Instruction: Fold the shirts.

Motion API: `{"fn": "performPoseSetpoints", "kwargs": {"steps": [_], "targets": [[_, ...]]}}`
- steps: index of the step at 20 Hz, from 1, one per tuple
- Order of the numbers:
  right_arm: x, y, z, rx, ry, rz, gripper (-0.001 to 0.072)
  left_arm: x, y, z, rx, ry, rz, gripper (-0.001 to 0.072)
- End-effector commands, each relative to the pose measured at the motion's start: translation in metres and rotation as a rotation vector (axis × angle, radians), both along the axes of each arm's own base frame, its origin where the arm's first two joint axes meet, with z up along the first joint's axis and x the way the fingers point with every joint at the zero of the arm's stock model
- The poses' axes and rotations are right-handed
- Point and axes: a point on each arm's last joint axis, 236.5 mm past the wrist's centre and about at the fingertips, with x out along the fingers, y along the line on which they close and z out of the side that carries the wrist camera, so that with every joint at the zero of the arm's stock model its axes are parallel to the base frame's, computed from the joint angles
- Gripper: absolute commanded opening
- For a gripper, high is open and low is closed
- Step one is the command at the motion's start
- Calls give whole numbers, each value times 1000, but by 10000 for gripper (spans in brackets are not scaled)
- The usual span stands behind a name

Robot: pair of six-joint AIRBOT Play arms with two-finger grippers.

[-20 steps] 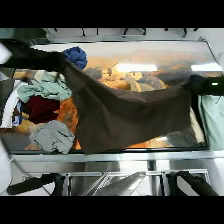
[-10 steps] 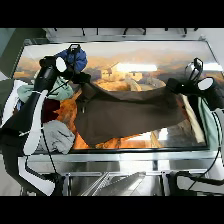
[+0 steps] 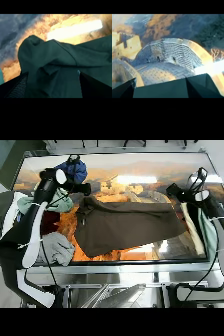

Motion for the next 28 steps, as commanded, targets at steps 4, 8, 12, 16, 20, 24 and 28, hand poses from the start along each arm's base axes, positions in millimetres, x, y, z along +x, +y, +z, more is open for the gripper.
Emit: {"fn": "performPoseSetpoints", "kwargs": {"steps": [4, 8, 12, 16, 20, 24, 28], "targets": [[-84, 17, 39, 34, 195, 253, 707, -168, 20, -2, -80, 352, 35, 694], [-108, 24, 67, 28, 159, 270, 707, -283, 15, -63, -250, 444, 217, 693], [-114, 43, 89, 88, 110, 296, 707, -324, 12, -100, -425, 519, 365, 692], [-117, 59, 104, 158, 82, 321, 706, -330, 19, -122, -447, 541, 430, 606], [-118, 63, 108, 163, 71, 329, 706, -322, -13, -137, -541, 592, 397, 606], [-120, 64, 109, 164, 74, 333, 706, -322, -32, -159, -509, 645, 359, 606], [-122, 65, 108, 166, 81, 339, 706, -297, -42, -166, -483, 566, 352, 258]]}}
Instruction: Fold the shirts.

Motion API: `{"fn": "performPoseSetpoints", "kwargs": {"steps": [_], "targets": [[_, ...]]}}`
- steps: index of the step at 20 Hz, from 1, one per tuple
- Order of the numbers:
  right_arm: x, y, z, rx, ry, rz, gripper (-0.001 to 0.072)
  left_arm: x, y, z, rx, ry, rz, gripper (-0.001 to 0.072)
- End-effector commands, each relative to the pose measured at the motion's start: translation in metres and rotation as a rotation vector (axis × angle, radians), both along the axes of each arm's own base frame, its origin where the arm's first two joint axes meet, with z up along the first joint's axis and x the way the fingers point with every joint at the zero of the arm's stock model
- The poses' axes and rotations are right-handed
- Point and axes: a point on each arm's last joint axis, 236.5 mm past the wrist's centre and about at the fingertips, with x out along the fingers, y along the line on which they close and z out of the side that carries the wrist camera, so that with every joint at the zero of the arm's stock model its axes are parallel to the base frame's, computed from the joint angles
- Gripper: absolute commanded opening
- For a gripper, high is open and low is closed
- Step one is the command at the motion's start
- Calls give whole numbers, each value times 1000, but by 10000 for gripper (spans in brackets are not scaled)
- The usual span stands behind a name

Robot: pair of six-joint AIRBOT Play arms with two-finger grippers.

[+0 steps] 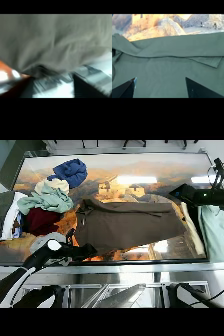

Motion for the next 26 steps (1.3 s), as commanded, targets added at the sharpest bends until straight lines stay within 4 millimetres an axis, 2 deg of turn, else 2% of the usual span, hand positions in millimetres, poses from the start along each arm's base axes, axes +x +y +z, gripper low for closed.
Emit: {"fn": "performPoseSetpoints", "kwargs": {"steps": [1, 3, 5, 6, 8, 10, 11, 13, 14, 17, 20, 22, 24, 26], "targets": [[-3, 2, -1, 4, 10, 11, 706, 21, -9, -7, 24, -67, 7, 18], [-9, 5, -4, 5, 32, 30, 706, 25, -8, 8, 18, -103, -31, 24], [-21, 2, -17, -32, 93, 54, 706, 36, 12, 43, 39, -176, -86, 24], [-28, 1, -26, -41, 130, 61, 706, 44, 30, 64, 66, -215, -88, 24], [-40, 2, -45, -40, 194, 77, 706, 58, 82, 103, 155, -279, -39, 24], [-51, 5, -65, -23, 252, 79, 706, 49, 132, 117, 270, -273, -46, 24], [-58, 4, -78, -21, 288, 76, 706, 40, 142, 119, 271, -265, -57, 24], [-74, 1, -106, -38, 366, 74, 706, 27, 137, 118, 207, -249, -33, 24], [-85, -2, -121, -50, 415, 70, 706, 25, 126, 117, 159, -259, -17, 24], [-131, -13, -170, -30, 590, 43, 706, 9, 105, 105, 128, -245, -64, 24], [-168, -20, -202, 16, 695, 12, 706, 8, 94, 104, 118, -225, -110, 25], [-175, -29, -212, 12, 706, -11, 706, 17, 94, 108, 127, -229, -127, 24], [-170, -40, -214, 2, 678, -40, 706, 29, 94, 116, 130, -231, -143, 24], [-170, -41, -224, 3, 685, -17, 706, 38, 94, 121, 128, -229, -149, 25]]}}
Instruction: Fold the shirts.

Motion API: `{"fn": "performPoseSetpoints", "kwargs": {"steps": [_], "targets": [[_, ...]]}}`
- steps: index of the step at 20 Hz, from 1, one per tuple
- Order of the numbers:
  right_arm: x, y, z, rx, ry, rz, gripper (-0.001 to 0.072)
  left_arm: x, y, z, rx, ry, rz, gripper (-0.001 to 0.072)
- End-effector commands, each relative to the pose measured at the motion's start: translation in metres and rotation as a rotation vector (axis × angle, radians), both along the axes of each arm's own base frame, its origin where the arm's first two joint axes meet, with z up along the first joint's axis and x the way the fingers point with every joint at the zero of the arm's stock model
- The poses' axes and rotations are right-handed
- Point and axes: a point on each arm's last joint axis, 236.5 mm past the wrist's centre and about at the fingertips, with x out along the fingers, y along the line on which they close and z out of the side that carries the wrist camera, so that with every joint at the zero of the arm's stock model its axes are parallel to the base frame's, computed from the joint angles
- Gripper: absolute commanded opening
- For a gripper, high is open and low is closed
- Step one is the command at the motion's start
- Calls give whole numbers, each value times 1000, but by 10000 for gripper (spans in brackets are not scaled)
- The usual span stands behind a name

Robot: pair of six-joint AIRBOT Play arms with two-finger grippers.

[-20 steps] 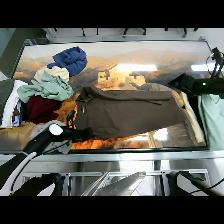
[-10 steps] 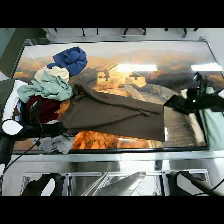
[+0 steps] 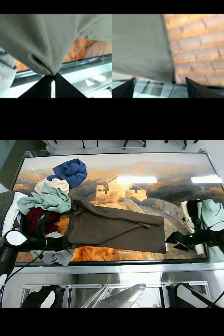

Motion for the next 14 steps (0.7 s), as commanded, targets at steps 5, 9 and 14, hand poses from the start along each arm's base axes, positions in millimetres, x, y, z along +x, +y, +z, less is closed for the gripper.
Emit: {"fn": "performPoseSetpoints", "kwargs": {"steps": [5, 9, 14], "targets": [[11, 9, -30, 94, -35, 20, 706, 25, -1, 12, 4, 21, -38, 24], [-6, 31, -39, 192, 14, 64, 698, 32, 0, 18, 5, 1, -38, 24], [-5, 42, -41, 194, 2, 64, 8, 34, -1, 21, 4, -7, -38, 25]]}}
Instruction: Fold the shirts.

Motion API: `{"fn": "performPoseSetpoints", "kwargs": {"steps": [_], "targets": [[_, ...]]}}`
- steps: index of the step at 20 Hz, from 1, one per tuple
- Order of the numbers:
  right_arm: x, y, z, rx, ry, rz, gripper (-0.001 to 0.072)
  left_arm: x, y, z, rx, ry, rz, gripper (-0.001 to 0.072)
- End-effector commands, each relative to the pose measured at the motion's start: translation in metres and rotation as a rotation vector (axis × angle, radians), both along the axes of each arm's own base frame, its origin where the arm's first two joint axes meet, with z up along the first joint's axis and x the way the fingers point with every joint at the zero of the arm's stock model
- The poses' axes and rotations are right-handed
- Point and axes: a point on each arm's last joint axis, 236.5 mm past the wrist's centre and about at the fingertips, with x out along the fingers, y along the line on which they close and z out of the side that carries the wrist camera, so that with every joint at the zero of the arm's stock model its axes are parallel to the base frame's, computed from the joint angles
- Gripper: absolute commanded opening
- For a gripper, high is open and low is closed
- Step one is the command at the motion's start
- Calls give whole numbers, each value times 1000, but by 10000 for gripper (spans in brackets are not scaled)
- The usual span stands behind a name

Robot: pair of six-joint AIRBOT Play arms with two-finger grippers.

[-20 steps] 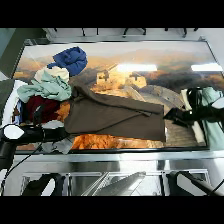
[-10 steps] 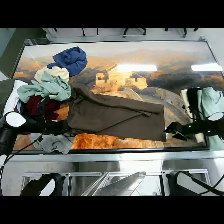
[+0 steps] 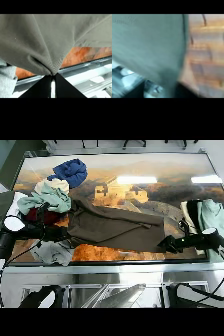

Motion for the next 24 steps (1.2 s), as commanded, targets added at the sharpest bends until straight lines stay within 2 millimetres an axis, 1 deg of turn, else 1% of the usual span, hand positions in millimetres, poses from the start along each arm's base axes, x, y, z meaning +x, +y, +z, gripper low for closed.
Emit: {"fn": "performPoseSetpoints", "kwargs": {"steps": [1, 2, 3, 4, 5, 6, 8, 9, 10, 11, 12, 14, 15, 16, 17, 19, 21, 22, 24], "targets": [[8, 4, 6, 6, -33, -12, 21, 1, 0, 2, -1, -4, -2, 24], [11, 3, 17, 1, -64, -2, 20, 1, -1, 2, -3, -3, -3, 25], [15, 3, 35, -6, -108, 13, 20, 1, -1, 5, -4, -13, -3, 25], [21, 2, 55, -22, -154, 11, 20, 2, -1, 12, -1, -44, 1, 25], [28, -1, 79, -50, -211, -12, 20, 7, 0, 28, 2, -96, 0, 24], [35, -3, 105, -78, -269, -42, 20, 11, 0, 47, 5, -154, -2, 24], [46, 2, 161, -131, -404, -83, 20, 15, 0, 99, 16, -301, -10, 24], [49, 9, 190, -152, -485, -67, 20, 13, 0, 129, 21, -379, -18, 24], [48, 18, 224, -172, -570, -35, 20, 9, -1, 155, 27, -445, -27, 24], [43, 22, 257, -213, -637, -4, 20, 4, -1, 182, 36, -514, -35, 24], [38, 18, 285, -275, -686, 9, 20, -1, 3, 205, 63, -575, -37, 25], [28, 4, 342, -413, -792, -2, 20, -12, 17, 250, 151, -692, -30, 24], [23, 1, 372, -464, -855, -3, 20, -18, 26, 275, 201, -747, -23, 24], [17, 3, 398, -490, -916, 0, 20, -26, 34, 300, 250, -795, -15, 24], [10, 4, 425, -516, -976, 2, 20, -34, 38, 324, 276, -841, -12, 24], [-7, 1, 464, -573, -1061, -5, 20, -50, 39, 378, 300, -951, -8, 24], [-26, -8, 494, -655, -1120, -29, 20, -66, 38, 426, 297, -1047, 17, 24], [-34, -11, 506, -684, -1146, -41, 20, -71, 38, 446, 295, -1100, 32, 24], [-52, -9, 535, -716, -1228, -61, 20, -80, 37, 470, 293, -1177, 47, 23]]}}
